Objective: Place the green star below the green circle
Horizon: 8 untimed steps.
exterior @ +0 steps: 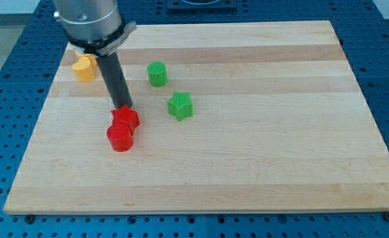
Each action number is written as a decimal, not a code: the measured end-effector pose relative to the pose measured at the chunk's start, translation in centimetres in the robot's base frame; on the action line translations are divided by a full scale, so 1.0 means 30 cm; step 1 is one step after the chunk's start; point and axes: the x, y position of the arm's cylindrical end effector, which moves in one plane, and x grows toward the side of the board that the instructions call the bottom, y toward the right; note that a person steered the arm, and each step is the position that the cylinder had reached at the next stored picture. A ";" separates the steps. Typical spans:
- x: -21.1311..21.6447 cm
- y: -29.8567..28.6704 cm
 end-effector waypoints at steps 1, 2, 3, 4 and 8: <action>-0.073 0.073; -0.102 0.223; -0.086 0.465; 0.049 0.608; -0.024 0.421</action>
